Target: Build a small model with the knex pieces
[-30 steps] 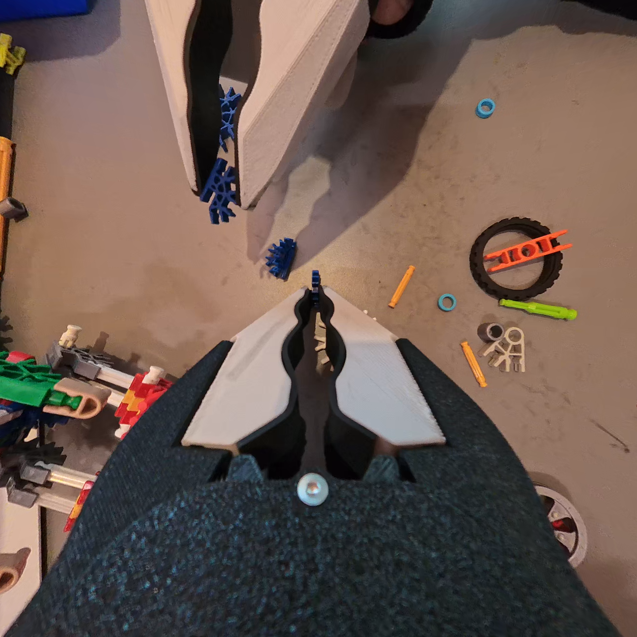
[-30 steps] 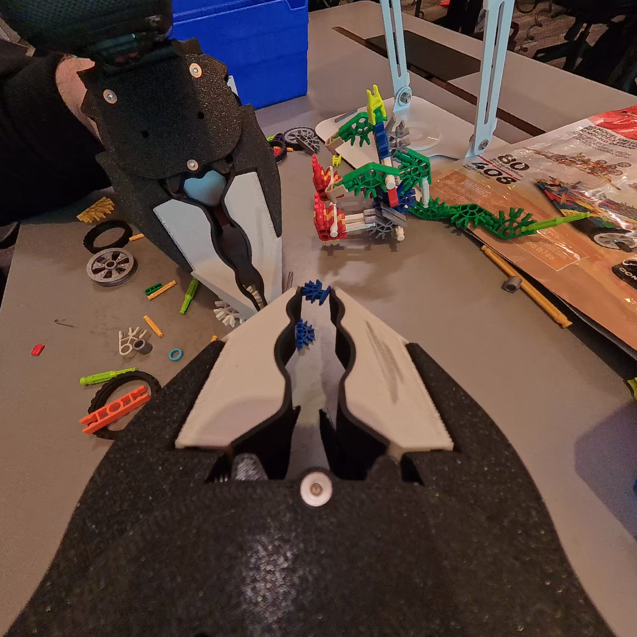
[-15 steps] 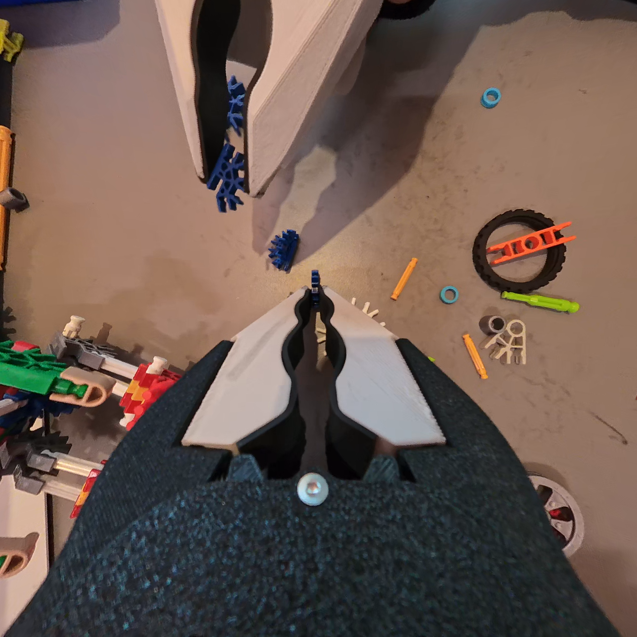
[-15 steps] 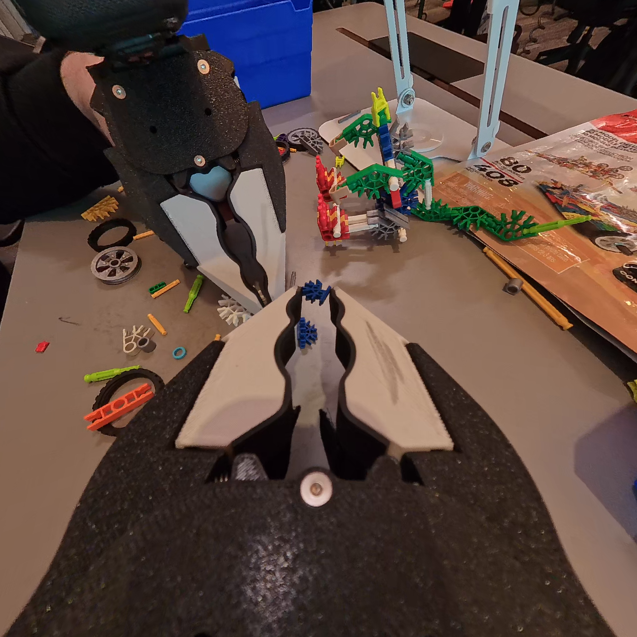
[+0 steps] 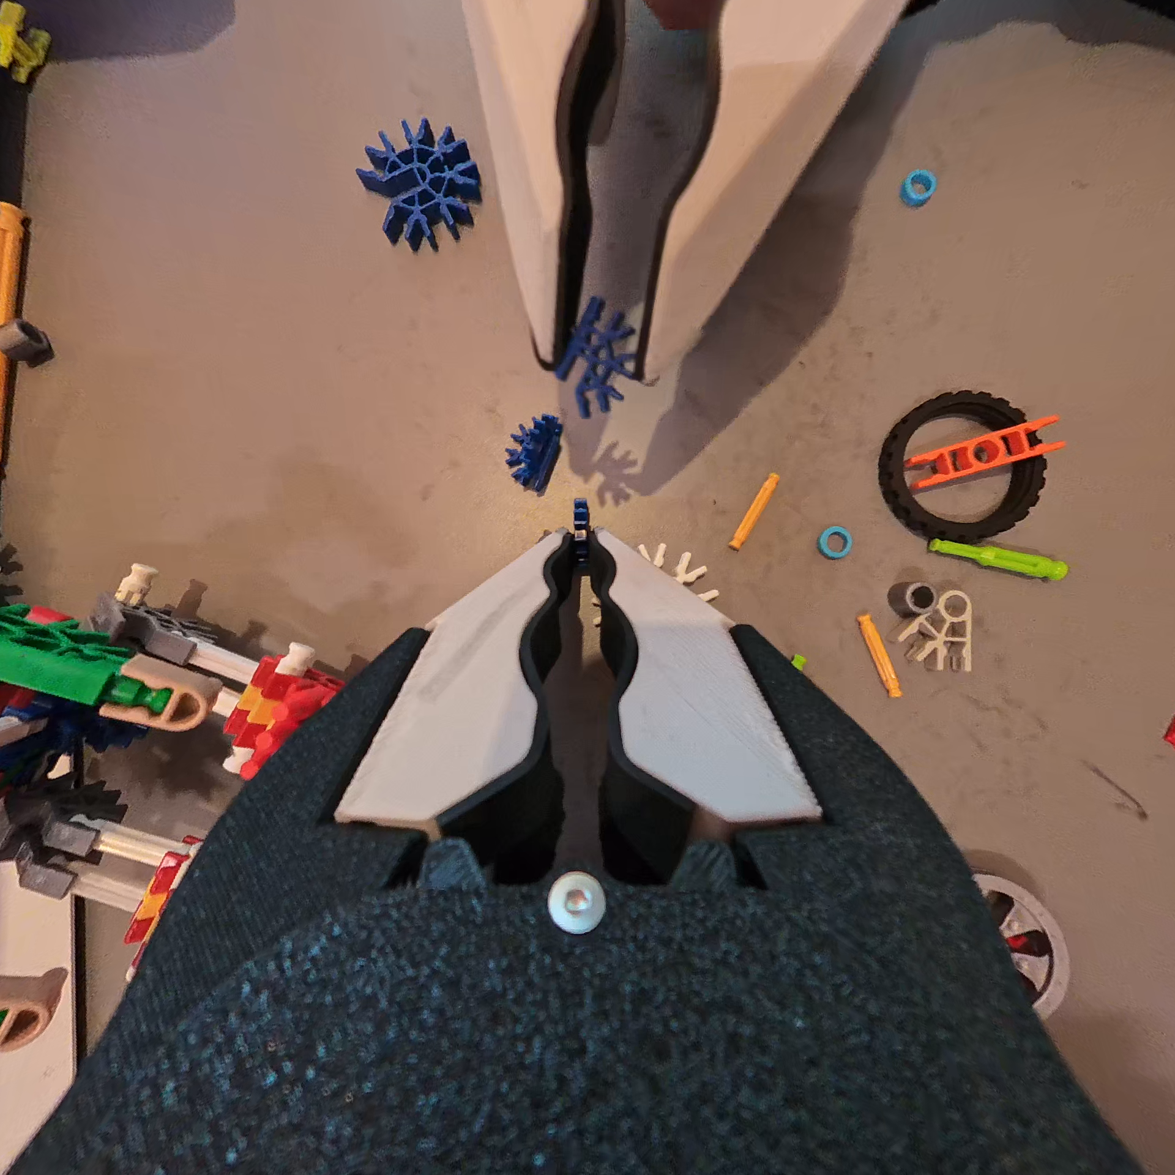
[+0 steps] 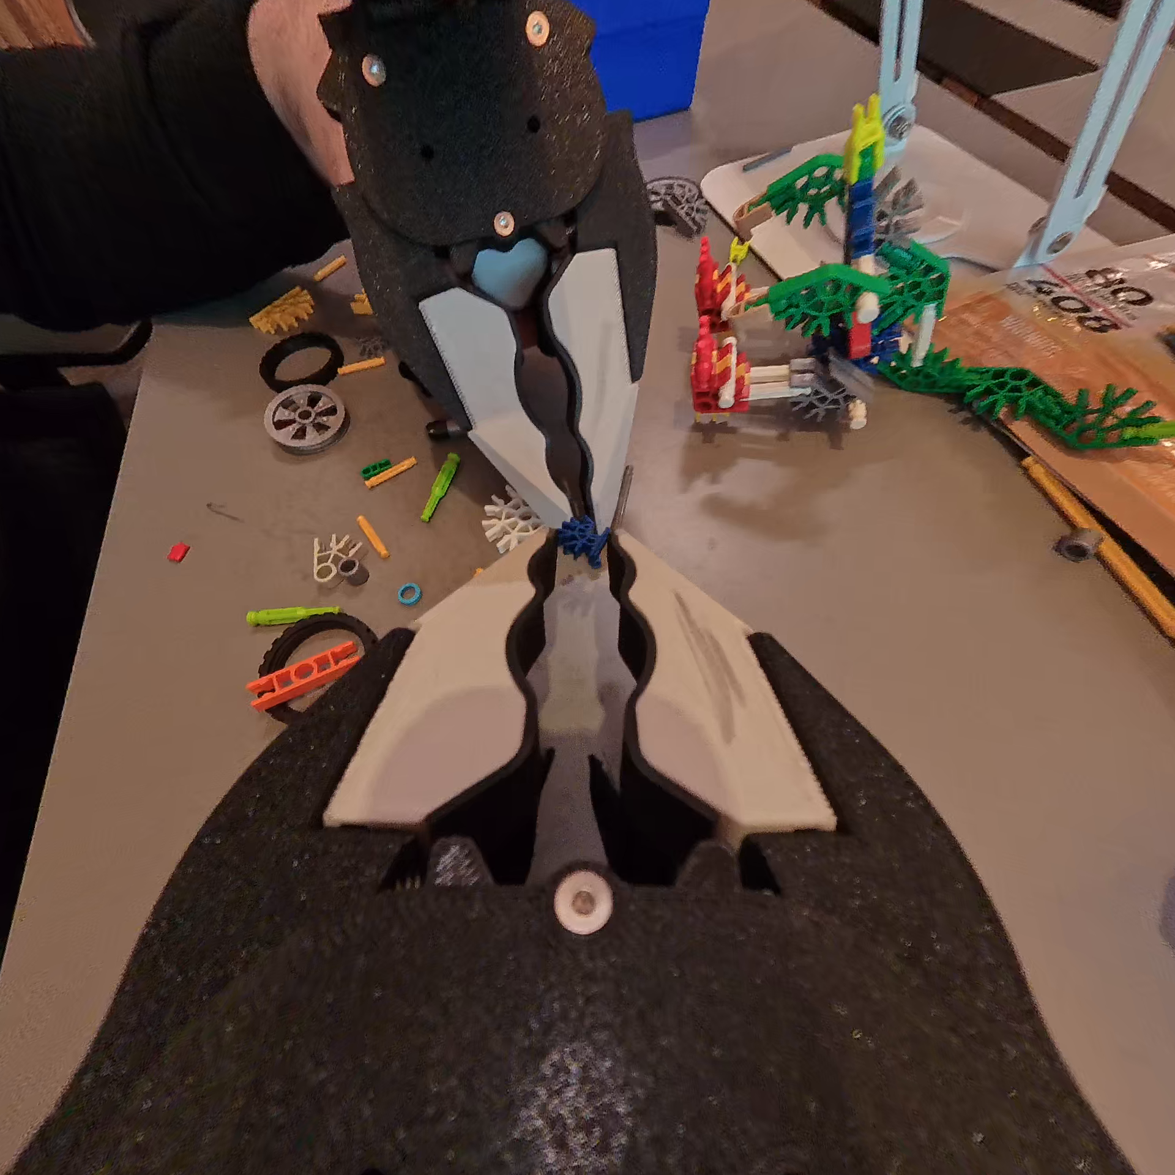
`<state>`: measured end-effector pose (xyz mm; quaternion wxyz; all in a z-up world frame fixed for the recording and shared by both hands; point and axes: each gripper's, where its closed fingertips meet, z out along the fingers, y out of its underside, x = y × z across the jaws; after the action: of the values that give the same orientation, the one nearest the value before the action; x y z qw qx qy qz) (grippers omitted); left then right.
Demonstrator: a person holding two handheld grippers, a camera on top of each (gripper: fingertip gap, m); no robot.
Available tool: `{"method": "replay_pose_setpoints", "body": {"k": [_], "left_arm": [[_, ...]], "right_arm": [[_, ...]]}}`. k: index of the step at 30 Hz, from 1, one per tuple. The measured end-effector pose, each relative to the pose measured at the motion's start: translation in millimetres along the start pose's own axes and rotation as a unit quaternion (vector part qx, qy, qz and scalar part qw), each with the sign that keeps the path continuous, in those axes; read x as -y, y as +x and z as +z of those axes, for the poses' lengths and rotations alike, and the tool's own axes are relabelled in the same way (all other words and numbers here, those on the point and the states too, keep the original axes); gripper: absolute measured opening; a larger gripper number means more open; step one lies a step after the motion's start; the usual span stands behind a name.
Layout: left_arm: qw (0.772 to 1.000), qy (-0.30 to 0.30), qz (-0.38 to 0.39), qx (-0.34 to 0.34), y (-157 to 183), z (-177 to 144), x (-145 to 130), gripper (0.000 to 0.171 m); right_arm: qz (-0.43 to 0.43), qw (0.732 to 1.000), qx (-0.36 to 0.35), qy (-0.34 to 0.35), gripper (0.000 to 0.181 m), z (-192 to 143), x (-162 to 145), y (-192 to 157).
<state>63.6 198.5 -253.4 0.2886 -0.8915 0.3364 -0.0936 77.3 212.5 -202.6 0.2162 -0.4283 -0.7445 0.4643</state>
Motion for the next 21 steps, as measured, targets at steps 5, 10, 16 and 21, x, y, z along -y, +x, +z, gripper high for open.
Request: {"method": "replay_pose_setpoints", "body": {"k": [5, 10, 16, 21], "left_arm": [[1.000, 0.001, -0.004, -0.003, 0, 0, 0, 0.002], [1.000, 0.001, -0.006, -0.004, 0, 0, 0, 0.002], [1.000, 0.000, -0.006, -0.005, 1, 0, 0, 0.002], [1.000, -0.002, -0.007, -0.001, 0, -1, 0, 0.006]], "right_arm": [[-0.008, 0.999, 0.010, -0.037, 0.015, 8, -13, -6], [-0.013, 0.998, 0.009, -0.063, 0.015, 14, -22, -7], [-0.025, 0.996, 0.003, -0.084, 0.015, 18, -28, -7], [-0.039, 0.993, -0.004, -0.107, 0.015, 23, -34, -8]]}}
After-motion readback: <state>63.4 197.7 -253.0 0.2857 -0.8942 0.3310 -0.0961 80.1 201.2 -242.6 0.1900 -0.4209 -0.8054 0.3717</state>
